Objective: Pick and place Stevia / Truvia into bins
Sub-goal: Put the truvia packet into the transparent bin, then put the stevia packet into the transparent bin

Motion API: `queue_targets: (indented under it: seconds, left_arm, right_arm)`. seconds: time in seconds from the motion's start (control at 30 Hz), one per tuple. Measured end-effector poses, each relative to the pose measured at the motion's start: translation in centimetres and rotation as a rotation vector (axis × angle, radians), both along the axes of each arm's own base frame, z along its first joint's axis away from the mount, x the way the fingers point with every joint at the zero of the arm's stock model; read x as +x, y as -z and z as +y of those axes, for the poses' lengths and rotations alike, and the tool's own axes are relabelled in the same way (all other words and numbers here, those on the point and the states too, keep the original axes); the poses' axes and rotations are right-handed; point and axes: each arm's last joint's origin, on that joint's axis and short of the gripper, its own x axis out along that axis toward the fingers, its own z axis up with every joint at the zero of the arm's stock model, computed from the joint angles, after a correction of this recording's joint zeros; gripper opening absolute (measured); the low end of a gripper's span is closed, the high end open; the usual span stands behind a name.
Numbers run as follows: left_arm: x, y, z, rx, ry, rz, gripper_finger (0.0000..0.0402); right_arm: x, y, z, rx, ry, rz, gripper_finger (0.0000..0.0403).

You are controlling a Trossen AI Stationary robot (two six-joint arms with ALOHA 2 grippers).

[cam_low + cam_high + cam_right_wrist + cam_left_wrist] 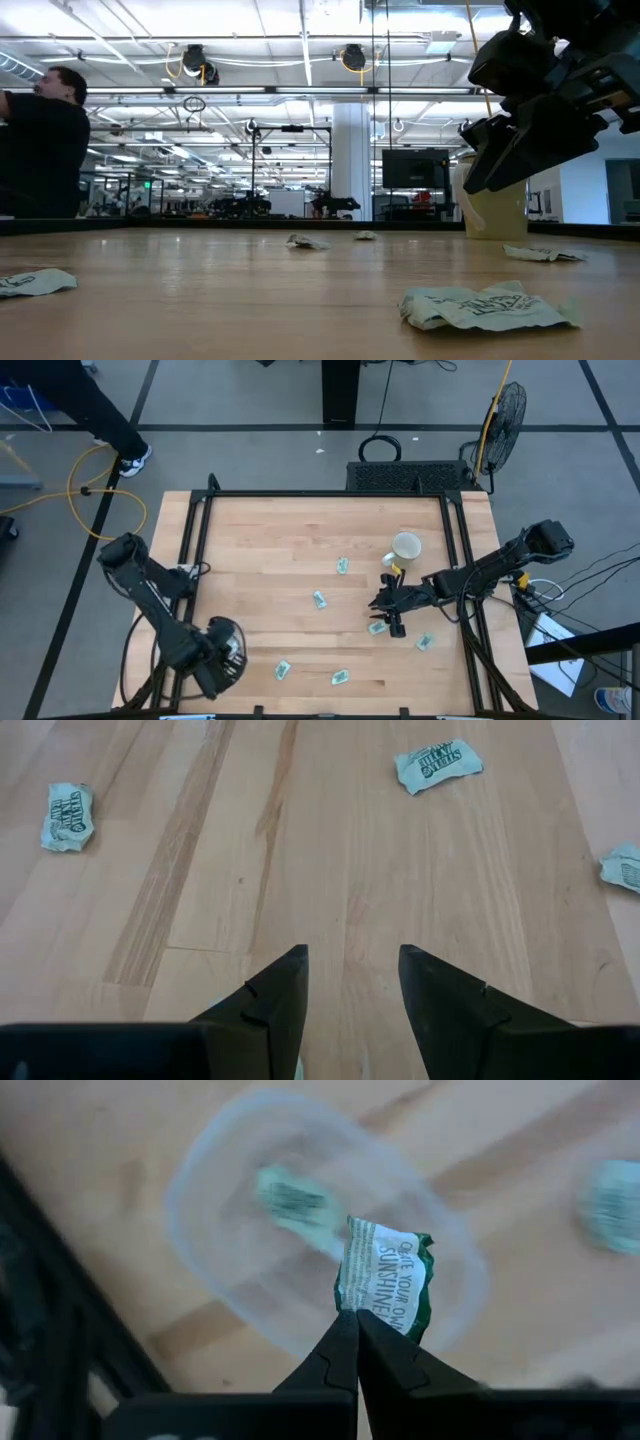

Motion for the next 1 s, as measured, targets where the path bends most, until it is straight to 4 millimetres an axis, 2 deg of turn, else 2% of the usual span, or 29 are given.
queue_targets:
  seconds: [0.1,0.27,0.43,0.57,0.8,0.9,1.0]
  left_arm:
    - [-1.0,1.6,0.2,0.037,-0.011,0.031,0.0004]
    - [-1.4,3.5,1.0,0.057,-0.011,0.046,0.0010]
    - [-1.5,4.9,1.8,0.073,-0.016,0.069,0.0045]
    - [-1.1,5.1,2.4,0.084,0.003,0.079,0.0082]
    - [0.7,3.3,3.3,0.068,0.078,0.025,0.0118]
    - [2.0,1.6,3.7,0.103,0.144,-0.077,0.0119]
    - [3.3,-0.4,4.2,0.208,0.220,-0.222,0.0120]
  right_arm:
    - [0.0,0.0,0.0,0.000,0.000,0.000,0.0153]
    - [0.0,0.0,0.0,-0.001,0.001,-0.001,0.0153]
    - [0.1,-0.1,0.0,0.000,0.000,-0.010,0.0153]
    - [0.1,-0.1,0.0,-0.005,-0.004,-0.019,0.0153]
    - [0.0,-0.3,0.1,-0.046,-0.036,0.040,0.0153]
    - [-0.3,-0.4,0.3,-0.038,-0.005,0.149,0.0153]
    - [-0.6,-0.4,0.9,0.000,-0.019,0.173,0.0153]
